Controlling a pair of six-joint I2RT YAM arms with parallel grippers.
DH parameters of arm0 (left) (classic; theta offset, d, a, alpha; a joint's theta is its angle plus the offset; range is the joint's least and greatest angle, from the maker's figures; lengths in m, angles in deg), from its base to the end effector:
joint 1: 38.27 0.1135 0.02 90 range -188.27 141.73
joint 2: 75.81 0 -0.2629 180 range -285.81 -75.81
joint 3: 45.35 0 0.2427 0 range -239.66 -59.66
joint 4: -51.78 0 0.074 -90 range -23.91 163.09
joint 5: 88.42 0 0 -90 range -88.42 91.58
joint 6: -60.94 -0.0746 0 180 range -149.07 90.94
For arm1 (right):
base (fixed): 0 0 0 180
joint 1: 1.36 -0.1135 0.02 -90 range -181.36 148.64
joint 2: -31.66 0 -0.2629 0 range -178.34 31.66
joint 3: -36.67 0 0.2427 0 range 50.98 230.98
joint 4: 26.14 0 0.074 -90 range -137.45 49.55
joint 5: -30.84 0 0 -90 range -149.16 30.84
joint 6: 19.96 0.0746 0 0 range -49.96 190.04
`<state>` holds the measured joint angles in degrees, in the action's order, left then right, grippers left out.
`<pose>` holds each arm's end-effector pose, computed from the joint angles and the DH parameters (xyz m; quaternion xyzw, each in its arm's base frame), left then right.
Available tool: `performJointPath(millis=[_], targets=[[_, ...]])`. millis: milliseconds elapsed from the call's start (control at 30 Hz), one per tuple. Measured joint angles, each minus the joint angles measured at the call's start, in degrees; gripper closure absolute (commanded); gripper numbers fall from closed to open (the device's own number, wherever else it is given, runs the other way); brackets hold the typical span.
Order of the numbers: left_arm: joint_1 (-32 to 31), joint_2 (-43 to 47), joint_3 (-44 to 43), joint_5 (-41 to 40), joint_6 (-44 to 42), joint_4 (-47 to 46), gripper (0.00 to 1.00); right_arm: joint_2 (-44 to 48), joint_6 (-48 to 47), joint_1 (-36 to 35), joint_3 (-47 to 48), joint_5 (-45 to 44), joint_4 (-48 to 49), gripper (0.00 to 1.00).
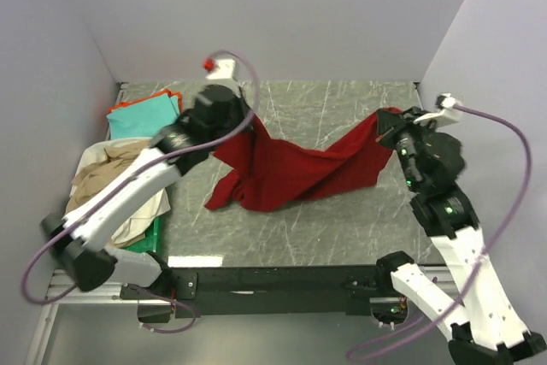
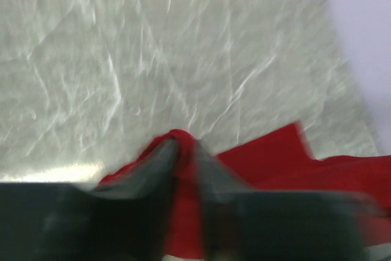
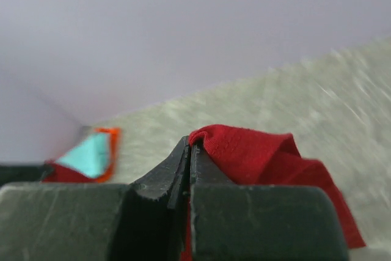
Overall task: Fold and stack the t-shirts
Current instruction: Flatten the tshirt out
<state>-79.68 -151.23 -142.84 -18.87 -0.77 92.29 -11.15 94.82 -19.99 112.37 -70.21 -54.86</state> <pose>0.2537 -0.1890 0.4136 -0.0119 0.8050 -0.2106 0.5545 0.1730 0.0432 0.4347 0.1068 0.6730 0.2087 0.7015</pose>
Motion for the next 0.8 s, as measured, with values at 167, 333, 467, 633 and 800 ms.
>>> performJointPath(millis=[167,333,467,633,800], targets=[[0.0,-11.0,8.3,-0.3,2.4,0.1,0.31,-5.6,3.5,3.8,-11.3,-6.9,-1.5,1.0],[0.8,-20.0,13.4,-2.4,2.9,2.4,0.3,-11.2,5.4,10.2,-20.1,-6.8,-3.4,1.0],[1.9,-20.3,14.5,-3.0,3.1,1.6,0.37,-11.5,5.4,13.1,-20.8,-5.9,-2.5,1.0],[2.3,-18.4,17.6,-2.1,4.7,-2.4,0.39,-11.9,5.4,13.7,-20.8,-4.5,-0.5,1.0],[2.0,-12.6,22.3,1.6,6.4,-6.2,0.4,-13.0,5.4,14.2,-21.0,-3.1,0.9,1.0]])
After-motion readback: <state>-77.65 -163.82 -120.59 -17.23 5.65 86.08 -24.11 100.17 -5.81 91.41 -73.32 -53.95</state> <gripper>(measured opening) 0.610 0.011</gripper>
